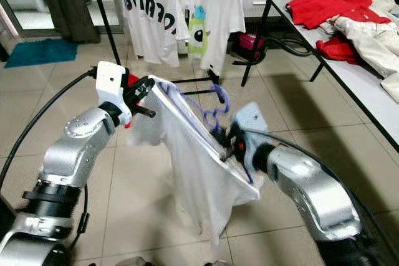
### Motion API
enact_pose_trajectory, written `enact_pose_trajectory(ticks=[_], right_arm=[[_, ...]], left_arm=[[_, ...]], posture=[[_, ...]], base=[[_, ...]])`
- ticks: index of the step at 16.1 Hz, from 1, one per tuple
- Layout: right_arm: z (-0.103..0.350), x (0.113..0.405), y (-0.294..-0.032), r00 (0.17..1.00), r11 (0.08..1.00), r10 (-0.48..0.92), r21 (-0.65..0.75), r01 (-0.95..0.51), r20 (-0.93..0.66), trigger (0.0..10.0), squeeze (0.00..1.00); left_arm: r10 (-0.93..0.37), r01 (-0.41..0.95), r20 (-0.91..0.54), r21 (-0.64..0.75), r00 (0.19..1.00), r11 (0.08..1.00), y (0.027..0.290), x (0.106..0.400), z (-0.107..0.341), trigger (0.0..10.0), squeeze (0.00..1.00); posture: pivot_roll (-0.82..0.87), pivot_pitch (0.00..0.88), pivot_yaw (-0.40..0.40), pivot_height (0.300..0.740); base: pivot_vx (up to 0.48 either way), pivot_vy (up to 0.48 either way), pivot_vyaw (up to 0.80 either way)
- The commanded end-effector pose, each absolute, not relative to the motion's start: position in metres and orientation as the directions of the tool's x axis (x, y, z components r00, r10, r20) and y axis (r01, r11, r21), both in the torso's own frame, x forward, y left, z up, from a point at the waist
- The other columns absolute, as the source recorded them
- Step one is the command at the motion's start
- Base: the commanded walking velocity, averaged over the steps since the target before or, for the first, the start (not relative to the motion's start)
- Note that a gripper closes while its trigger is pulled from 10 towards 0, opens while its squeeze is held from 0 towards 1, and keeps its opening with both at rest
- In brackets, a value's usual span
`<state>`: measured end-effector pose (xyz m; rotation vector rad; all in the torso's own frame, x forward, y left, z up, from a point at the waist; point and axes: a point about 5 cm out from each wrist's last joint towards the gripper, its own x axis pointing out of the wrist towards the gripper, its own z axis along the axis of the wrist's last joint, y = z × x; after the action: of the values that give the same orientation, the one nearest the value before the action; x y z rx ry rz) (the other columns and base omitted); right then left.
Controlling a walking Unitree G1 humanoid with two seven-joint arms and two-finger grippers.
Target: Hang hanger
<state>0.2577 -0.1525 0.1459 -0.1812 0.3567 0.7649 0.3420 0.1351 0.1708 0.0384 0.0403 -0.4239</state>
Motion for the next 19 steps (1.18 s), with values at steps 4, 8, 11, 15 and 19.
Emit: enact_pose_trajectory(ticks=[4,8,11,15,19], right_arm=[[0.139,0.243,-0.15,0.554,0.613,0.697,-0.022,-0.79,-0.454,10.0,0.0],[0.138,0.243,-0.149,0.534,0.584,0.685,-0.065,-0.809,-0.495,10.0,0.0],[0.14,0.245,-0.144,0.53,0.574,0.681,-0.08,-0.815,-0.505,10.0,0.0],[0.14,0.243,-0.137,0.509,0.545,0.69,-0.094,-0.833,-0.514,10.0,0.0],[0.149,0.247,-0.139,0.556,0.578,0.684,-0.114,-0.808,-0.473,10.0,0.0]], left_arm=[[-0.455,0.461,-0.074,0.142,0.887,0.876,0.154,0.348,0.179,0.0,0.0],[-0.649,0.659,-0.125,0.203,0.751,0.724,0.153,0.343,0.184,0.0,0.0],[-0.768,0.775,-0.129,0.204,0.627,0.598,0.144,0.335,0.187,0.0,0.0],[-0.874,0.881,-0.149,0.189,0.462,0.433,0.125,0.329,0.19,0.0,0.0],[-0.795,0.859,-0.338,0.295,0.503,0.418,0.149,0.334,0.177,0.0,0.0]], posture=[[-0.12,0.022,-0.015,0.74],[-0.11,0.026,-0.021,0.74],[-0.11,0.033,-0.019,0.74],[-0.12,0.035,-0.008,0.74],[-0.12,0.03,0.011,0.74]], base=[[0.0,0.0,0.0],[0.0,0.0,0.0],[0.0,0.0,0.0],[0.0,0.0,0.0],[0.0,0.0,0.0]])
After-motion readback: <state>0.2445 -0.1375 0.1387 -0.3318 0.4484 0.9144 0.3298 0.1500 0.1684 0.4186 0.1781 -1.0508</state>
